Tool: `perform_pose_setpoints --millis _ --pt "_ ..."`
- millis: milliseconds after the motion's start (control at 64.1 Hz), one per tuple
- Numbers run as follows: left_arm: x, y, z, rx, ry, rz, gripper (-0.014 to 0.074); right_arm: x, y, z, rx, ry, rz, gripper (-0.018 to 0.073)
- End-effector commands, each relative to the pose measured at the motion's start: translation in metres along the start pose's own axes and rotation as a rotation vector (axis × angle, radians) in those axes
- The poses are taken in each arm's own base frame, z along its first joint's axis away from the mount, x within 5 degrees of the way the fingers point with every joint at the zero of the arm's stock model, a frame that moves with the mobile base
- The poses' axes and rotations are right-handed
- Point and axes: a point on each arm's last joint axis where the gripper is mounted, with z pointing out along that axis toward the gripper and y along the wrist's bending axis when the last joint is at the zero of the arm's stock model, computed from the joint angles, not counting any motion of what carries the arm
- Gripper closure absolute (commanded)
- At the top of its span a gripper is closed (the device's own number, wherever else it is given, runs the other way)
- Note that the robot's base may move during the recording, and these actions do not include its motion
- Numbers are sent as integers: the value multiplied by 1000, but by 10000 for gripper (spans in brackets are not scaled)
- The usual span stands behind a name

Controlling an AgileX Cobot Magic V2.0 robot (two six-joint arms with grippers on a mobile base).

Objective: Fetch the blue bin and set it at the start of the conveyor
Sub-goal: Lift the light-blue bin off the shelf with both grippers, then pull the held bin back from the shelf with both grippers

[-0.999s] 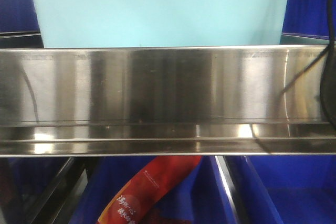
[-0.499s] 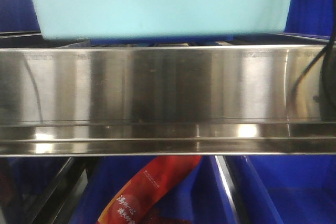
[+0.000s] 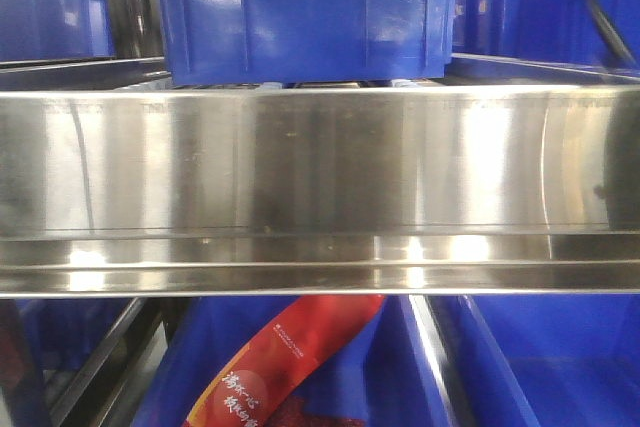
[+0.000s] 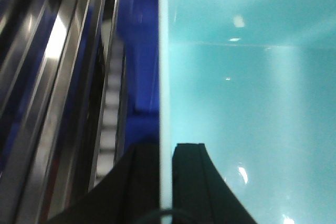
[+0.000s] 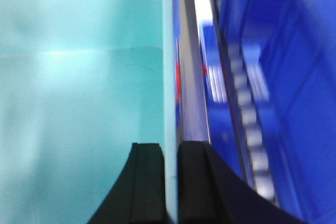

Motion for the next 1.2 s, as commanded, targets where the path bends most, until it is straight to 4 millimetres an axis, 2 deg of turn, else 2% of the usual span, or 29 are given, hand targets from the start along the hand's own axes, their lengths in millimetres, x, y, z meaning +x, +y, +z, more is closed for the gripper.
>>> perform_pose_setpoints --millis 0,281,687,1186 --pt "-13 1 -23 15 -81 -14 707 -12 -6 -23 12 -81 -4 722" --pt "-21 2 -32 30 -125 -24 707 -14 -7 -27 8 -94 -15 722" --pt "-23 3 -32 6 -143 74 707 -18 -5 -27 -6 -132 -52 722" --pt "-23 4 -32 4 -144 75 707 -18 -5 -27 -6 -141 -81 722"
